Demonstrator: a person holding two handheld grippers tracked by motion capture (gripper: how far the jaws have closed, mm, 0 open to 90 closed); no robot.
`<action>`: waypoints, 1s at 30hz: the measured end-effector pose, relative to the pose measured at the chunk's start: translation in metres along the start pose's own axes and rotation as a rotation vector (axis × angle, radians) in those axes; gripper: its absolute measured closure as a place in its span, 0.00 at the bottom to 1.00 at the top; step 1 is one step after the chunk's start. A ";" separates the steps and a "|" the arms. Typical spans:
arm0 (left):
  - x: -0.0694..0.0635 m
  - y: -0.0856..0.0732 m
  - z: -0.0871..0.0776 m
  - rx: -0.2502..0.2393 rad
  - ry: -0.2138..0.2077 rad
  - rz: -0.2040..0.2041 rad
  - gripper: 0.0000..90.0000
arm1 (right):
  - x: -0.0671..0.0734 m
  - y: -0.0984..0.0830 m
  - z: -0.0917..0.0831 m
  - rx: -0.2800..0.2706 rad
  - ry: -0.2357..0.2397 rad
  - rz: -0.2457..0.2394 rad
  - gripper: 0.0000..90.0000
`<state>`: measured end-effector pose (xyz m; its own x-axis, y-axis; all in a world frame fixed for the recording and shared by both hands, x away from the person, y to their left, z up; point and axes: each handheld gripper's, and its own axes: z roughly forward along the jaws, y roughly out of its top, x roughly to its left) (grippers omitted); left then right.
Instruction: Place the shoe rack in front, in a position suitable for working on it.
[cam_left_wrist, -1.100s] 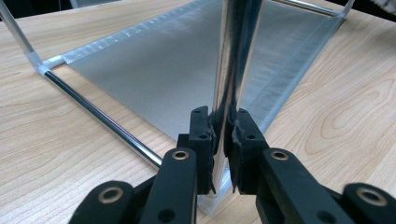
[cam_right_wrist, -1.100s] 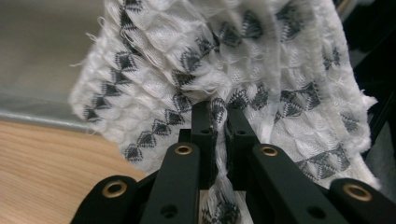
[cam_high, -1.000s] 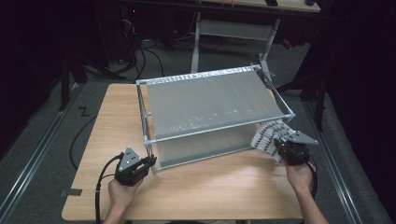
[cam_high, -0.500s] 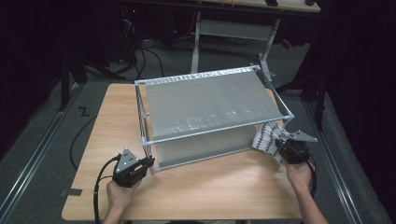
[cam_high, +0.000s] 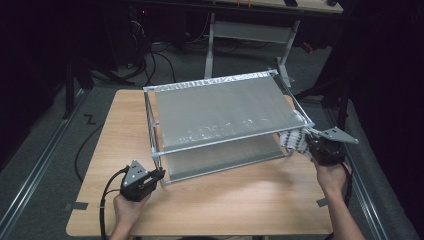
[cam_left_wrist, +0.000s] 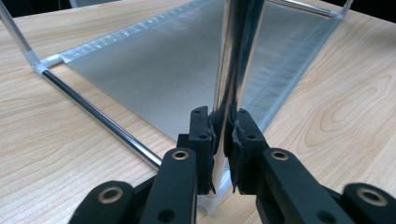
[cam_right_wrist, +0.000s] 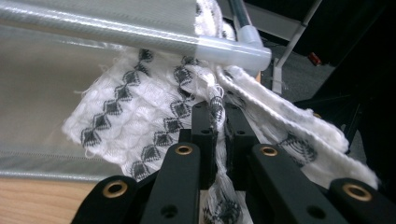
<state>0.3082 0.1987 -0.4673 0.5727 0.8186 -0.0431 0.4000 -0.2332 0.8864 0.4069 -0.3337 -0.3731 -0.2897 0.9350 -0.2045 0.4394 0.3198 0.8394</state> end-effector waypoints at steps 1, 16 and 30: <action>0.000 0.000 0.000 0.001 0.000 0.001 0.90 | -0.001 0.000 0.000 -0.001 0.000 0.010 0.95; 0.000 -0.001 -0.001 -0.009 -0.005 -0.011 0.90 | 0.007 -0.040 0.038 0.101 0.033 0.092 0.95; 0.002 -0.004 -0.003 -0.018 0.006 -0.026 0.90 | 0.013 -0.072 0.067 0.196 0.062 0.133 0.95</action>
<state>0.3054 0.2029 -0.4693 0.5580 0.8274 -0.0638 0.4019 -0.2022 0.8931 0.4286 -0.3339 -0.4702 -0.2674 0.9616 -0.0622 0.6318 0.2238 0.7421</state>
